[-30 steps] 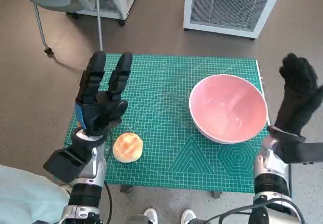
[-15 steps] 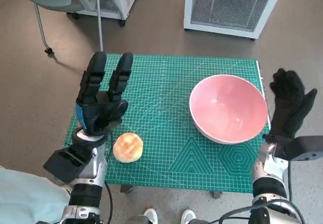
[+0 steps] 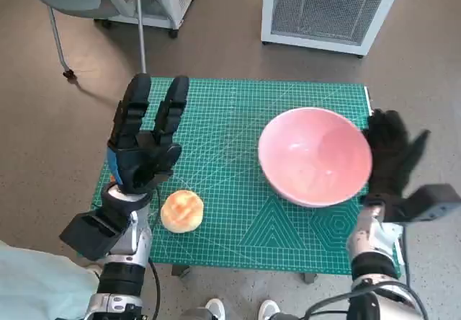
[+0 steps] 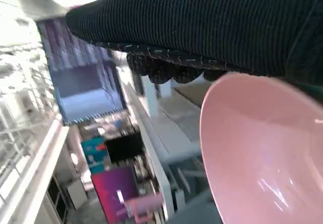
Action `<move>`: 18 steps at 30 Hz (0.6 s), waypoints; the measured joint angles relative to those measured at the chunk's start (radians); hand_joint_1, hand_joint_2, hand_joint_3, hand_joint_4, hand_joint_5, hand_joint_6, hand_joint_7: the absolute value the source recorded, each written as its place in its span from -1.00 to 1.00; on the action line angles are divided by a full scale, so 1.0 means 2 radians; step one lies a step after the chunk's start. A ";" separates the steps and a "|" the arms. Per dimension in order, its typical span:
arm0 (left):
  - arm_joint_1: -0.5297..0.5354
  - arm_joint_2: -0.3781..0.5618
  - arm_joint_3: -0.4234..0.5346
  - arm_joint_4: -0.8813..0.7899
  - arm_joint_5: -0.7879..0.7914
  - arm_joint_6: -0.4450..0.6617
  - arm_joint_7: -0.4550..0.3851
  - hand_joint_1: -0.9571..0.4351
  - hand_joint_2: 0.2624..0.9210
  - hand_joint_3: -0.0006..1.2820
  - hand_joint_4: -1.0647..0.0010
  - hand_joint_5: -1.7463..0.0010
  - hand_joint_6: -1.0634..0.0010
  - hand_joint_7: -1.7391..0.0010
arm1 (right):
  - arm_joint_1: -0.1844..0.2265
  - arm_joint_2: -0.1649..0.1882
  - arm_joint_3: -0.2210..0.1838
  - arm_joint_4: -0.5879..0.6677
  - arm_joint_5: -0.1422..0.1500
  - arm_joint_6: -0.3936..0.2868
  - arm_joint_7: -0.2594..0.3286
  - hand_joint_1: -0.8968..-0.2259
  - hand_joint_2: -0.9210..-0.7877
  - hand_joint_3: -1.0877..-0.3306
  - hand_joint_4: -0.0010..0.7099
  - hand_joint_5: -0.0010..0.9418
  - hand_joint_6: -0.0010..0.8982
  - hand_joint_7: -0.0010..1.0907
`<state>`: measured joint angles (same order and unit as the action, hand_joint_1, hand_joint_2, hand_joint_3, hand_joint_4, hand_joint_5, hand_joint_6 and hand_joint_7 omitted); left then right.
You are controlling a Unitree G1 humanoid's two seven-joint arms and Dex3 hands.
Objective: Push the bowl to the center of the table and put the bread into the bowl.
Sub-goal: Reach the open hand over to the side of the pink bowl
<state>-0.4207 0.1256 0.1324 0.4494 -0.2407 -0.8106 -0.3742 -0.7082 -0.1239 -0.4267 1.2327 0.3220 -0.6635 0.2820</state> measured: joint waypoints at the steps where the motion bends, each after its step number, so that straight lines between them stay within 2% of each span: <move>1: 0.000 0.001 0.000 -0.001 0.000 0.001 0.000 0.31 1.00 -0.62 0.27 1.00 0.05 1.00 | 0.000 0.002 0.002 0.001 -0.003 0.003 0.000 0.47 -1.00 -0.62 -0.46 -0.99 -0.98 -0.06; 5: 0.002 0.004 0.001 -0.009 0.000 0.006 0.000 0.31 1.00 -0.63 0.27 1.00 0.05 1.00 | -0.003 0.011 0.013 0.004 -0.010 0.011 0.000 0.48 -1.00 -0.61 -0.45 -0.99 -0.93 -0.12; 11: 0.006 0.010 0.001 -0.024 0.000 0.012 0.001 0.30 1.00 -0.63 0.27 1.00 0.05 1.00 | -0.011 0.019 0.030 0.009 -0.029 0.019 -0.001 0.42 -1.00 -0.53 -0.41 -0.99 -0.82 -0.26; 18: 0.018 0.012 0.001 -0.041 0.000 0.021 0.003 0.30 1.00 -0.64 0.27 1.00 0.05 1.00 | -0.025 0.029 0.045 0.014 -0.046 0.030 -0.004 0.43 -1.00 -0.45 -0.27 -0.97 -0.68 -0.37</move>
<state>-0.3848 0.1500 0.1353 0.3677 -0.2410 -0.7684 -0.3692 -0.7587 -0.0652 -0.3368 1.2597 0.2292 -0.6039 0.2747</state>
